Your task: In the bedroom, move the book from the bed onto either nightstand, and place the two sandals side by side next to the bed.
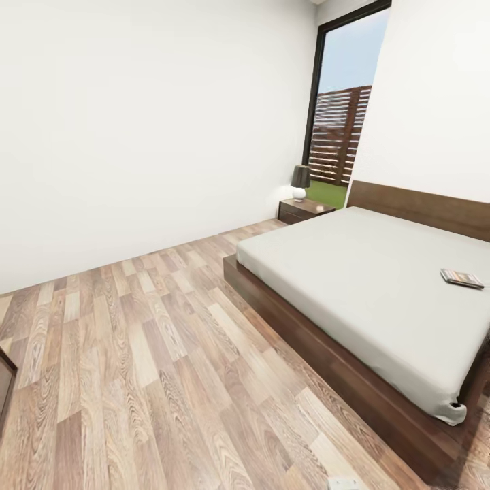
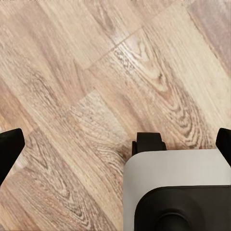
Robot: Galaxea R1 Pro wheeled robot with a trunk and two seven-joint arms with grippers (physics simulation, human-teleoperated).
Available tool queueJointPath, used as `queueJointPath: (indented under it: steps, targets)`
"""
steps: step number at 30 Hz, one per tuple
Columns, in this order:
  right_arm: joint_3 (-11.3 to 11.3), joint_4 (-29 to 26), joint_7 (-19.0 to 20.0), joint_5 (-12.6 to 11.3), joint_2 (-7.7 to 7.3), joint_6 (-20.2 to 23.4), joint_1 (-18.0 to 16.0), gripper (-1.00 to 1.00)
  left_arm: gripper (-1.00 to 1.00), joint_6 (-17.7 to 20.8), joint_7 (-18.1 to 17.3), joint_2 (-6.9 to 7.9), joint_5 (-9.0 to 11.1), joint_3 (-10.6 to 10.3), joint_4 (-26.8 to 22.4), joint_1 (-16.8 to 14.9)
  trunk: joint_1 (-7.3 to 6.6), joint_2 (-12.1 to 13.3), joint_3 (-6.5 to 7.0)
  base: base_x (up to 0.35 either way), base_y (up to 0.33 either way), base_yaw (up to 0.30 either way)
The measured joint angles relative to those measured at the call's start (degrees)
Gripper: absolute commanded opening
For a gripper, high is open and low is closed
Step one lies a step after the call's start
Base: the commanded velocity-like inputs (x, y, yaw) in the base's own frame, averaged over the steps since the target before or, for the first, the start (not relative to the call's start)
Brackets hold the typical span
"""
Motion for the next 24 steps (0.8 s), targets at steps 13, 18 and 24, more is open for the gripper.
queueJointPath:
  steps: [13, 18, 24]
  targets:
    - [0.06, 0.06, 0.03, 0.12, 0.07, -0.01, 0.00, 1.00, 1.00, 0.00, 0.00, 0.00, 0.00, 0.00, -0.01, 0.00, 0.00, 0.00, 0.00, 0.000, 0.000, -0.027]
    - [0.07, 0.08, -0.02, 0.19, 0.08, -0.01, 0.00, 1.00, 1.00, 0.00, 0.00, 0.00, -0.01, 0.00, -0.01, 0.00, 0.00, 0.00, 0.00, 0.000, 0.000, -0.004]
    - [0.15, 0.16, -0.09, 0.31, 0.13, -0.01, 0.00, 1.00, 1.00, 0.00, 0.00, 0.00, 0.00, 0.00, -0.01, 0.00, 0.00, 0.00, 0.00, 0.000, 0.000, -0.002]
